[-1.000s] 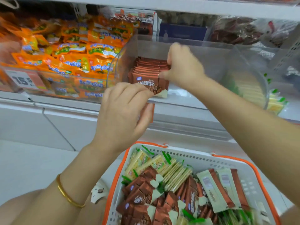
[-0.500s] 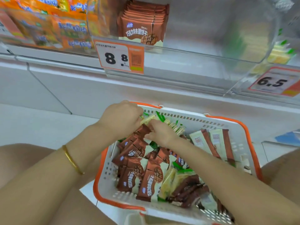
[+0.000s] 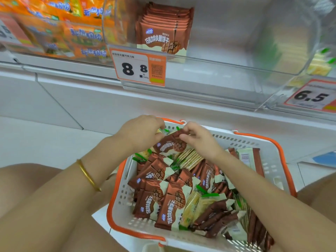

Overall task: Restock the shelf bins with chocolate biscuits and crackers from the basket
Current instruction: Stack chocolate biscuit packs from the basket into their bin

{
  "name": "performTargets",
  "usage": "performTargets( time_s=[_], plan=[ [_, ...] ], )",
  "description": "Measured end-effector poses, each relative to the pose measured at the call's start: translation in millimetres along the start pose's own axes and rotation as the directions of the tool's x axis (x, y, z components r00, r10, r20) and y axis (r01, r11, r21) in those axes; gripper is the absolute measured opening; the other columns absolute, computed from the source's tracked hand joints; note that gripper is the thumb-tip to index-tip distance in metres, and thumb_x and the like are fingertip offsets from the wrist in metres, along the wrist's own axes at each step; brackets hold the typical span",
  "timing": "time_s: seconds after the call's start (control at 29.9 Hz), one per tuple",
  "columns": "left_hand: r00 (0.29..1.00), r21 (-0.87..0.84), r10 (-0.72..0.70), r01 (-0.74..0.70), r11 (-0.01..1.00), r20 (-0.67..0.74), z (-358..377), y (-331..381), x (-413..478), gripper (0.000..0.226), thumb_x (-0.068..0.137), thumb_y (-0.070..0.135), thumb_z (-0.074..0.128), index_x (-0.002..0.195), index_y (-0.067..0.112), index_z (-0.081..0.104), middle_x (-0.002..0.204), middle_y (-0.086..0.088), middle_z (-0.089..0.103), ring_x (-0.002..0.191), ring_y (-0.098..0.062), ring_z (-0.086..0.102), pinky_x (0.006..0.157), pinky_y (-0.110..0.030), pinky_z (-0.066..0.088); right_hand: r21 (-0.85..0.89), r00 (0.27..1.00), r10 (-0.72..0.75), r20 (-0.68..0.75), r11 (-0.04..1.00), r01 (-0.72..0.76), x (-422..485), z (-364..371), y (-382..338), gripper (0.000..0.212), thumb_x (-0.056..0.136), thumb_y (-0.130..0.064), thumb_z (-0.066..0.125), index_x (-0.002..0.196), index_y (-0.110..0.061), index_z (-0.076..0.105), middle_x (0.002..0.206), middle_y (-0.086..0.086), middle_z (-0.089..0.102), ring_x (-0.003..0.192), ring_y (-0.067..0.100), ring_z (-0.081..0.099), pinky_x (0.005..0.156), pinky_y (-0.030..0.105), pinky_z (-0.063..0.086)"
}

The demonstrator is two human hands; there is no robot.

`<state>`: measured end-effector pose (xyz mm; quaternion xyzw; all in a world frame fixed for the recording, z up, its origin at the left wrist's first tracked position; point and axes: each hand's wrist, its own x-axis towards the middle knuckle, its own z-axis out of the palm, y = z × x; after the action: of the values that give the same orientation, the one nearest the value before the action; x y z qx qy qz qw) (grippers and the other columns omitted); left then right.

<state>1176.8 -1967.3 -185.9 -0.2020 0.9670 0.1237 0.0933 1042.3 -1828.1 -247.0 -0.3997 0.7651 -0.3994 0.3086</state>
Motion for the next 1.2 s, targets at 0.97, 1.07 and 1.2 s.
performTargets(
  time_s=[0.97,1.07,1.2],
  plan=[
    [0.726,0.066,0.011,0.047,0.997,-0.688,-90,-12,9,0.052,0.093,0.045,0.028,0.119,0.016,0.063,0.119,-0.004,0.064,0.118,-0.026,0.053,0.109,-0.044,0.022,-0.321,0.958,-0.155,-0.24,0.944,0.073,140,-95,-178,0.025,0.079,-0.017,0.076,0.089,-0.014,0.054,0.09,0.004,0.059,0.075,0.02,0.062,0.051,0.027,0.052],
    [0.722,0.067,0.015,0.044,0.997,-0.692,-90,-12,9,0.051,0.093,0.045,0.029,0.117,0.016,0.063,0.113,-0.002,0.065,0.114,-0.026,0.054,0.109,-0.041,0.019,-0.651,0.951,-0.244,-0.192,0.757,0.063,151,-91,-183,0.03,0.079,-0.028,0.075,0.082,-0.015,0.049,0.098,0.006,0.055,0.087,0.027,0.061,0.071,0.039,0.053],
    [0.712,0.073,0.018,0.047,0.996,-0.702,-90,-10,8,0.049,0.093,0.044,0.031,0.113,0.015,0.065,0.109,-0.002,0.066,0.112,-0.026,0.055,0.108,-0.039,0.018,-0.881,0.945,-0.297,-0.139,0.473,0.019,156,-83,-181,0.04,0.086,-0.038,0.066,0.109,-0.009,0.051,0.115,0.013,0.052,0.099,0.034,0.057,0.07,0.037,0.041]
  ],
)
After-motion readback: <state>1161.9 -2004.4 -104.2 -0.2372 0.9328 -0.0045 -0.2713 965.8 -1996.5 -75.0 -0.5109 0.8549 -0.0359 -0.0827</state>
